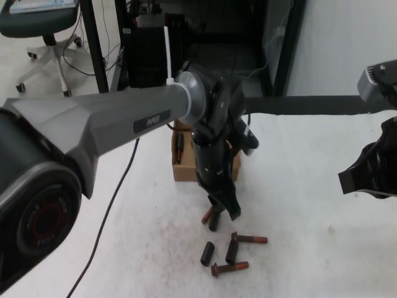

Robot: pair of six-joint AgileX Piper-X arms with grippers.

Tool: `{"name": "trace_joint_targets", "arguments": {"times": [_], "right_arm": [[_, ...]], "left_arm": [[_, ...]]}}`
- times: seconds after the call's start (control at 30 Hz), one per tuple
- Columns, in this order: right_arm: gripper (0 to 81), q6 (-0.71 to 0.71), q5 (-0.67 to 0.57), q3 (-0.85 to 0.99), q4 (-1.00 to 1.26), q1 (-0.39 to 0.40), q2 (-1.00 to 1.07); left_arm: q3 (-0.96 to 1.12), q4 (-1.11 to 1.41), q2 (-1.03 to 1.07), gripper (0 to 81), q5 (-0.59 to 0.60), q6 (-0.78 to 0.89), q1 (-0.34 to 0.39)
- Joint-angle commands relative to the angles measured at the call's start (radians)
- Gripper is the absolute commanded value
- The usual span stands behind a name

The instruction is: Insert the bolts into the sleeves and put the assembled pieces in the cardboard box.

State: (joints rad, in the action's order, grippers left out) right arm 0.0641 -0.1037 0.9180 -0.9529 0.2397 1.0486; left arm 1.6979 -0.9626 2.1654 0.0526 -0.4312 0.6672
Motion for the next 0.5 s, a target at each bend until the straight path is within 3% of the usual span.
{"name": "trace_joint_targets", "arguments": {"times": [0.0,0.47], "right_arm": [[0.8,0.012,-0.006,0.003,-0.003,-0.005,-0.010],[0.8,0.012,-0.006,0.003,-0.003,-0.005,-0.010]], "left_arm": [[-0.002,-0.003,-0.013,36.3,0.010,0.022,-0.012],[-0.002,-0.004,-0.013,36.3,0.038,0.170,-0.012]]}}
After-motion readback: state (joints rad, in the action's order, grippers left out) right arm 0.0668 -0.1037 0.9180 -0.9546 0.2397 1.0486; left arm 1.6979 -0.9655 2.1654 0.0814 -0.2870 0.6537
